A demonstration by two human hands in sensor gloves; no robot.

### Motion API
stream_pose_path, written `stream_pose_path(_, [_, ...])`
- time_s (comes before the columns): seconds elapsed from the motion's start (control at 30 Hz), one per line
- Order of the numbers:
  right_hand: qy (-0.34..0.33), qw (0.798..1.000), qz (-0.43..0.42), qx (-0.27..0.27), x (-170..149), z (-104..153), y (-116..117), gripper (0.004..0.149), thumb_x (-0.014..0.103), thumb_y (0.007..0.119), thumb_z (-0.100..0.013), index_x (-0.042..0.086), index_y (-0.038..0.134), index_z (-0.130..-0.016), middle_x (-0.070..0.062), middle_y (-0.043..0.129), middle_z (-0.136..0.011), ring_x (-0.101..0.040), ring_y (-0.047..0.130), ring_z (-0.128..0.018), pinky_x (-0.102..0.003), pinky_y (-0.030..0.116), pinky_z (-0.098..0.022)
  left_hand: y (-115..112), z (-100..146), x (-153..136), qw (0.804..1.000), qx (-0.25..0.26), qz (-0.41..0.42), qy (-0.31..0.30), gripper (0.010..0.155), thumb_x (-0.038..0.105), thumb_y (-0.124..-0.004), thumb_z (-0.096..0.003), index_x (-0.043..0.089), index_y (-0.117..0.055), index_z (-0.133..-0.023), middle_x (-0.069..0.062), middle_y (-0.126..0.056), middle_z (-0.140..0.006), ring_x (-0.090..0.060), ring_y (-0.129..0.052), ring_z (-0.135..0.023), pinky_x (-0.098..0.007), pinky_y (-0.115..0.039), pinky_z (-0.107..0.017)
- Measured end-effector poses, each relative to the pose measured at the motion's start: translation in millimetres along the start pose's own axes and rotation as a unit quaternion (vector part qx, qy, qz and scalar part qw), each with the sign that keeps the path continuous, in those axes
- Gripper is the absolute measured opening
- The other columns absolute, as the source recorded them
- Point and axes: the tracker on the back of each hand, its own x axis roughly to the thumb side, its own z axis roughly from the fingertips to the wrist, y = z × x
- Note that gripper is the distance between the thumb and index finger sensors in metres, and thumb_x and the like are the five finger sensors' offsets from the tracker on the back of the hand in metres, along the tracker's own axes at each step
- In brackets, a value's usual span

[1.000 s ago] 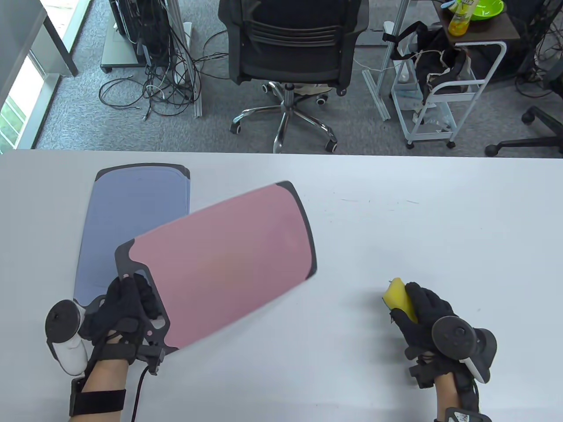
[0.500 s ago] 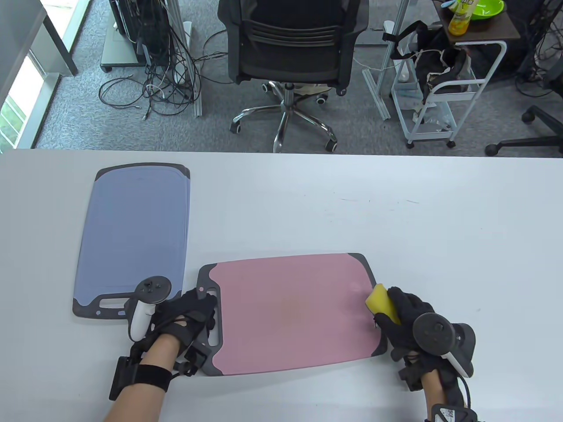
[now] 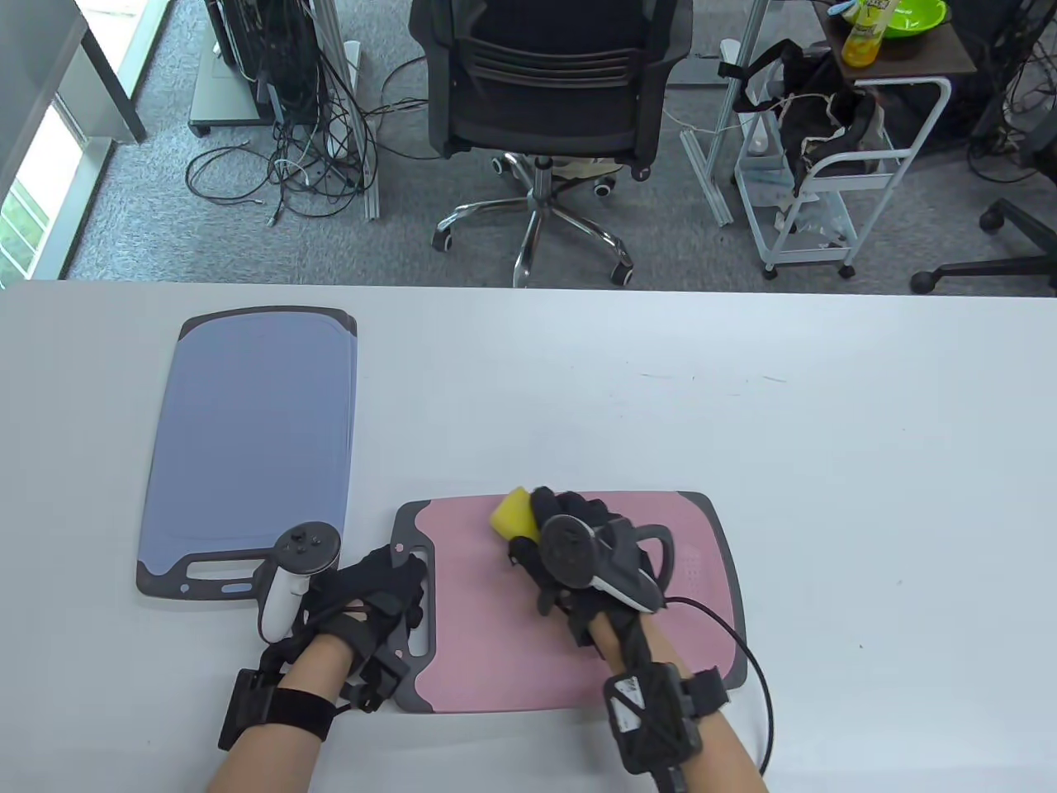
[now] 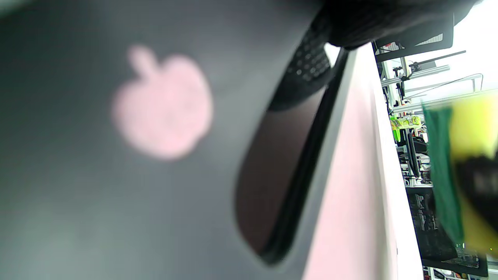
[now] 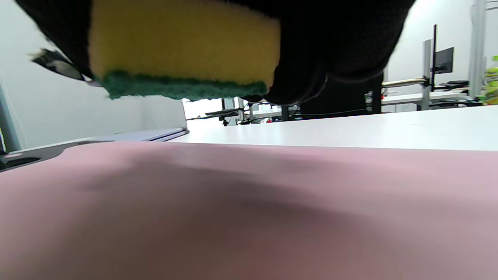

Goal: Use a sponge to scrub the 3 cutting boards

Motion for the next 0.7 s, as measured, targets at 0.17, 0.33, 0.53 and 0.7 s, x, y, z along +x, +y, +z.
stream_pose_path(0.17, [-0.046,0.995,0.09,0.013,63,-28,16,0.069,0.059,0.077,-0.047,0.018,0.07,-0.103,-0.009,0.091,-0.08,-0.028,0.092,-0.063,-0.049,0.078,-0.051,3,-3,0,1.0,-0.016,0.005,-0.005,0.049,0.053,-0.076,-0.0568,0.019,-0.07,-0.092,0.007,-0.093,-0.065,-0.002,-0.105,-0.038,-0.023,-0.102,-0.026])
stream_pose_path(0.33, [-0.02,0.98,0.192,0.051,43,-32,20,0.069,0.061,0.074,-0.047,0.021,0.068,-0.103,-0.005,0.093,-0.076,-0.024,0.093,-0.06,-0.047,0.079,-0.051,5,-6,1,1.0,-0.023,0.005,-0.006,0.049,0.052,-0.076,-0.0571,0.019,-0.07,-0.092,0.006,-0.094,-0.065,-0.002,-0.105,-0.037,-0.024,-0.102,-0.026])
stream_pose_path(0.53, [0.173,0.969,0.159,0.075,-111,10,4,0.068,0.059,0.074,-0.047,0.017,0.071,-0.101,-0.007,0.094,-0.073,-0.026,0.093,-0.058,-0.048,0.078,-0.05,5,-6,2,0.999,-0.032,0.011,-0.001,0.05,0.054,-0.075,-0.0572,0.02,-0.069,-0.094,0.007,-0.093,-0.066,-0.002,-0.105,-0.039,-0.024,-0.101,-0.028])
stream_pose_path(0.7, [0.343,0.925,0.134,0.096,-205,64,-7,0.068,0.056,0.074,-0.048,0.015,0.069,-0.102,-0.011,0.093,-0.075,-0.028,0.091,-0.06,-0.049,0.076,-0.051,4,-6,3,1.0,-0.026,0.002,-0.001,0.05,0.055,-0.074,-0.0573,0.021,-0.069,-0.094,0.009,-0.093,-0.067,-0.001,-0.105,-0.04,-0.023,-0.101,-0.028])
